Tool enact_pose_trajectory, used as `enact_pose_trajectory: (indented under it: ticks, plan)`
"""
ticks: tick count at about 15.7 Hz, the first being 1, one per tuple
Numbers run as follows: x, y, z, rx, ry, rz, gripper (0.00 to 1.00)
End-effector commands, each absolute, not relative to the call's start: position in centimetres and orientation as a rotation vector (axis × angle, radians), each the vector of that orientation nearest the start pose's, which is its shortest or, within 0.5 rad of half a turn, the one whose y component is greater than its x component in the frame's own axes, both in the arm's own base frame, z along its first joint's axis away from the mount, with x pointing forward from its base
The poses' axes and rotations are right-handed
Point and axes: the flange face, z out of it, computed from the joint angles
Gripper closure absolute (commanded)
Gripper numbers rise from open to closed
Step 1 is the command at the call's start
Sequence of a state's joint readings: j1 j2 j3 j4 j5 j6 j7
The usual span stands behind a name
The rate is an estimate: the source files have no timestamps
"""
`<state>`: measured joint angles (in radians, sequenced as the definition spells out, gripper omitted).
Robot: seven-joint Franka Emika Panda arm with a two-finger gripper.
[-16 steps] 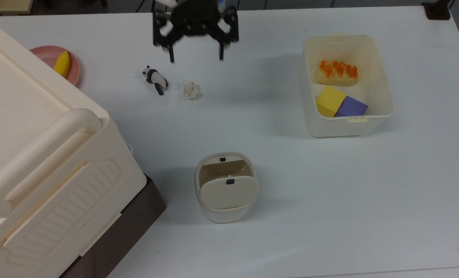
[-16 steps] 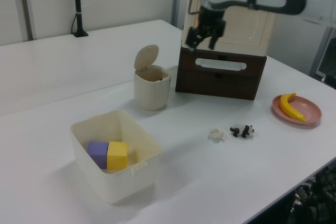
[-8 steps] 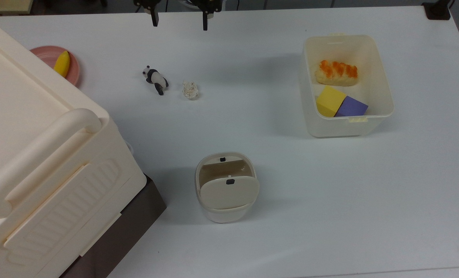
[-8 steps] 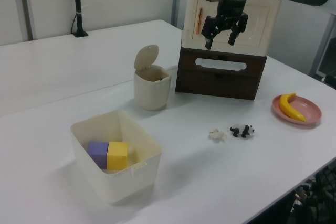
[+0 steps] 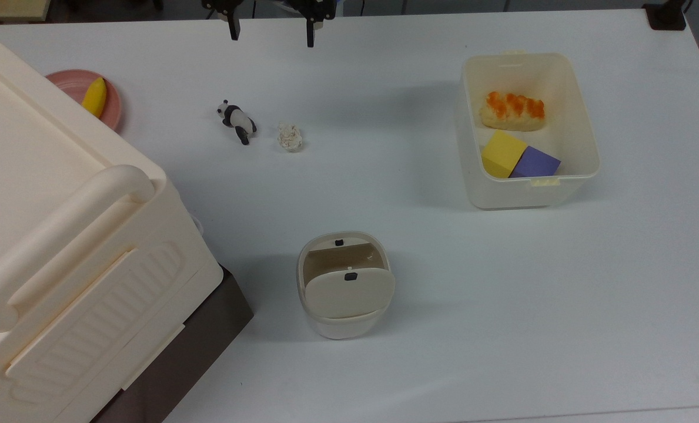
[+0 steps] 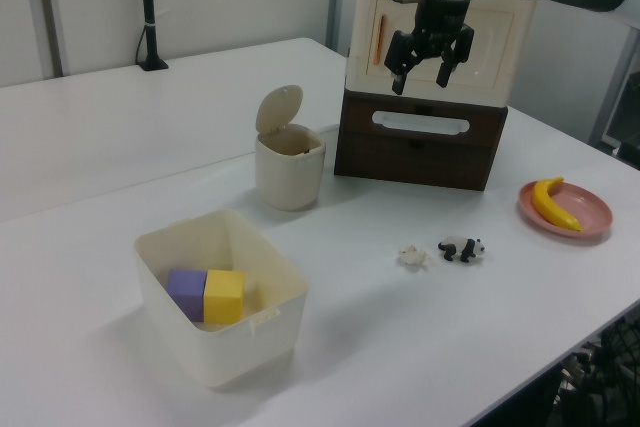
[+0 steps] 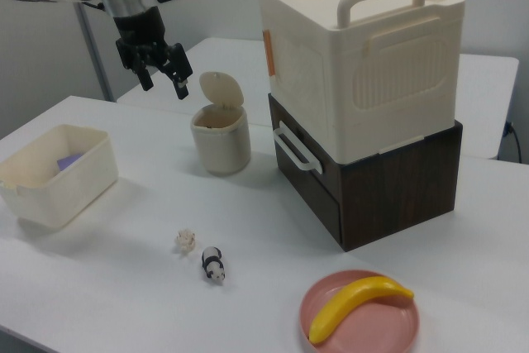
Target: Open the trash can
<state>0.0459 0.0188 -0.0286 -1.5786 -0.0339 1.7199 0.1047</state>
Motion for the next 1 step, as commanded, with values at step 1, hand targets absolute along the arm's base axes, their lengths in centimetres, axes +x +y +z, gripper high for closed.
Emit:
enact_pose_trajectory:
  ticks: [1]
  plan:
    - [56.4, 0.96, 62.73, -3.139, 0.155, -0.187, 0.0]
